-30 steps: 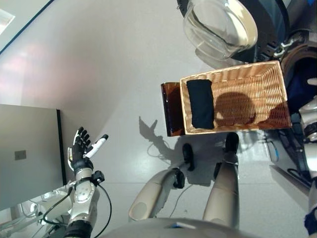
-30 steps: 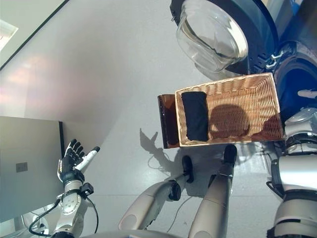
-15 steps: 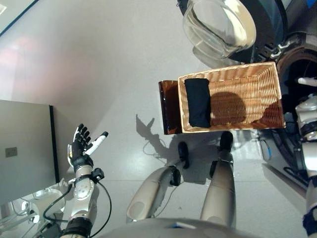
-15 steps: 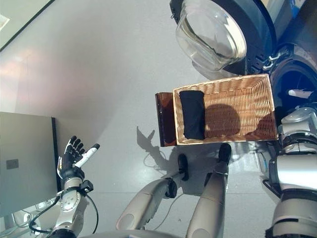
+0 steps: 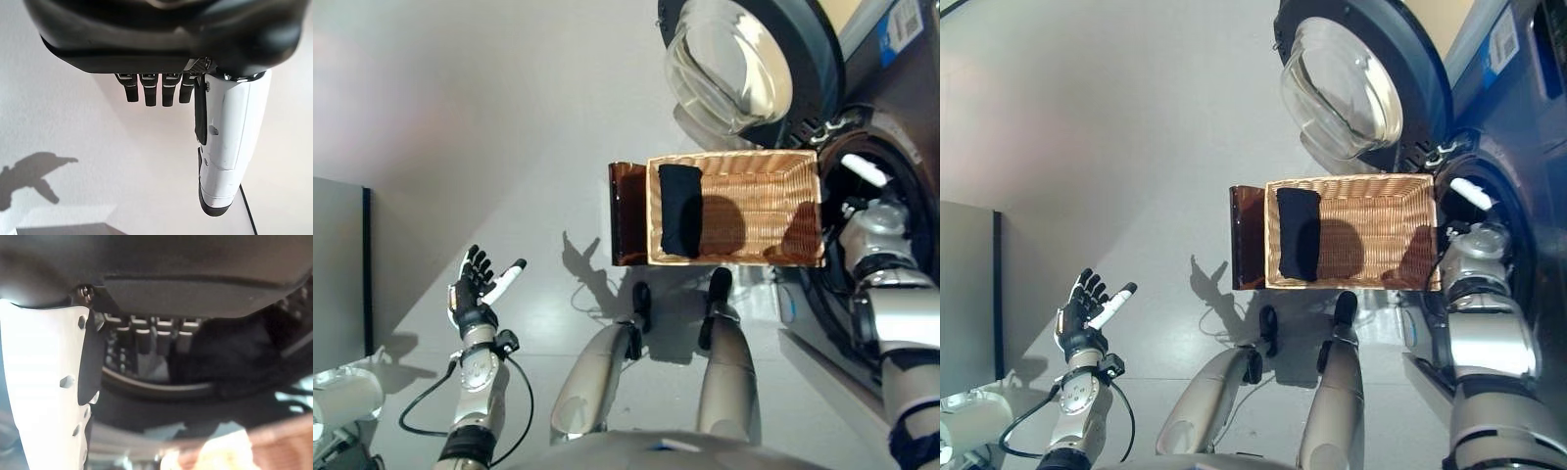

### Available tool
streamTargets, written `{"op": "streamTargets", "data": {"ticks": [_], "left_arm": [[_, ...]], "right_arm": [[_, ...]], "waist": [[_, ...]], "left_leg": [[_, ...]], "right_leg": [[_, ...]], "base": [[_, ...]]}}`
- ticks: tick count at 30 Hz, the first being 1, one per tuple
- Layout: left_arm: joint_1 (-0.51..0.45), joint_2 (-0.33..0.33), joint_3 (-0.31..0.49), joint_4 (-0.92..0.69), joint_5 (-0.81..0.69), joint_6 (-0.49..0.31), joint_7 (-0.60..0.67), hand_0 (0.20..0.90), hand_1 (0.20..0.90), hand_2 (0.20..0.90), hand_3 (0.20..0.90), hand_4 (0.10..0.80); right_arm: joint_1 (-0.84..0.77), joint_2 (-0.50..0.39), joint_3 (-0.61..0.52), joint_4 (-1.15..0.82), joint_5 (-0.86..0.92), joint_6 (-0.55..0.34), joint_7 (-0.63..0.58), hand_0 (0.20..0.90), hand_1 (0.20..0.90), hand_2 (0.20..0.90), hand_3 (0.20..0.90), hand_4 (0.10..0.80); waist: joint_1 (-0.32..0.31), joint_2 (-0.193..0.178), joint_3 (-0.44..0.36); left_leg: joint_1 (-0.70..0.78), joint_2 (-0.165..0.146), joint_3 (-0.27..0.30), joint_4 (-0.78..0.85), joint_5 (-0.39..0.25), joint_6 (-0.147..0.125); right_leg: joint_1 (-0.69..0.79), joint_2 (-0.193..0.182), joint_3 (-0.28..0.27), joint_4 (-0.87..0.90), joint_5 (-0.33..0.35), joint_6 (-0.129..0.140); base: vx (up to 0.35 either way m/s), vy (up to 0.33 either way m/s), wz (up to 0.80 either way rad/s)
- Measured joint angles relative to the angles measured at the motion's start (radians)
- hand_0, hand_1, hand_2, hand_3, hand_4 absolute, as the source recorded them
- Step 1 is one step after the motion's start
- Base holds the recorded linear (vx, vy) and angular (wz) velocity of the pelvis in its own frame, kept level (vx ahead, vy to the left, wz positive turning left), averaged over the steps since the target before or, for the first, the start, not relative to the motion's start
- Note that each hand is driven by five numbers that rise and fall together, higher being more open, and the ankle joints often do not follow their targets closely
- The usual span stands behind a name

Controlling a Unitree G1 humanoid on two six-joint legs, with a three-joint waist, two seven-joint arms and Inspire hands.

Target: Pick up the clothes and place them into the washing machine

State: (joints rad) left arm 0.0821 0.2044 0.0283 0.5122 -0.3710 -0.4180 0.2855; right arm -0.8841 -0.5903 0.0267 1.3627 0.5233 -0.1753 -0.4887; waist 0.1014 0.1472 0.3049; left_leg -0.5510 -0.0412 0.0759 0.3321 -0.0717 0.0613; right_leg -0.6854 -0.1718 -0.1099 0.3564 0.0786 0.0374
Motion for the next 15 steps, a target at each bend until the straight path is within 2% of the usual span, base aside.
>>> {"op": "streamTargets", "data": {"ticks": [2, 4, 7, 9, 15], "left_arm": [[0.0, 0.001, 0.0, -0.003, 0.02, 0.001, -0.001, 0.9, 0.9, 0.9, 0.9, 0.8], [-0.002, 0.001, -0.001, -0.002, 0.034, 0.006, -0.003, 0.9, 0.9, 0.9, 0.9, 0.8], [-0.011, 0.007, 0.0, 0.007, 0.042, 0.008, 0.001, 0.9, 0.9, 0.9, 0.9, 0.8], [-0.016, 0.009, 0.0, 0.007, 0.042, 0.021, 0.002, 0.9, 0.9, 0.9, 0.9, 0.8], [-0.009, 0.017, 0.009, -0.007, 0.062, 0.024, 0.014, 0.9, 0.9, 0.9, 0.9, 0.8]], "right_arm": [[0.03, 0.071, 0.0, -0.011, 0.036, -0.031, -0.02, 0.9, 0.9, 0.9, 0.9, 0.8], [0.052, 0.124, 0.002, -0.013, 0.039, -0.045, -0.016, 0.9, 0.9, 0.9, 0.9, 0.8], [0.089, 0.201, 0.006, -0.028, 0.046, -0.064, -0.013, 0.9, 0.9, 0.9, 0.9, 0.8], [0.105, 0.236, 0.009, -0.033, 0.046, -0.064, -0.011, 0.9, 0.9, 0.9, 0.9, 0.8], [0.142, 0.338, 0.052, -0.032, 0.043, -0.064, -0.011, 0.9, 0.9, 0.9, 0.9, 0.8]], "waist": [[0.001, -0.028, -0.013], [0.005, -0.04, -0.017], [0.031, -0.06, -0.026], [0.042, -0.062, -0.025], [0.077, -0.105, -0.013]], "left_leg": [[-0.001, 0.008, -0.005, 0.003, -0.001, -0.008], [-0.001, 0.009, -0.023, 0.017, -0.003, -0.01], [-0.021, 0.01, -0.037, 0.026, -0.002, -0.02], [-0.037, 0.01, -0.051, 0.044, -0.002, -0.02], [-0.053, 0.008, -0.073, 0.051, 0.004, -0.013]], "right_leg": [[0.004, 0.002, -0.014, 0.004, -0.005, -0.006], [0.016, 0.003, -0.026, 0.003, -0.007, -0.008], [0.017, 0.005, -0.039, -0.012, -0.016, 0.002], [0.016, 0.007, -0.043, -0.013, -0.016, 0.002], [0.033, 0.009, -0.059, -0.054, -0.014, 0.005]], "base": [[0.004, -0.007, 0.13], [0.007, -0.008, 0.15], [0.007, -0.021, 0.15], [0.054, -0.017, 0.18], [0.036, -0.017, 0.09]]}}
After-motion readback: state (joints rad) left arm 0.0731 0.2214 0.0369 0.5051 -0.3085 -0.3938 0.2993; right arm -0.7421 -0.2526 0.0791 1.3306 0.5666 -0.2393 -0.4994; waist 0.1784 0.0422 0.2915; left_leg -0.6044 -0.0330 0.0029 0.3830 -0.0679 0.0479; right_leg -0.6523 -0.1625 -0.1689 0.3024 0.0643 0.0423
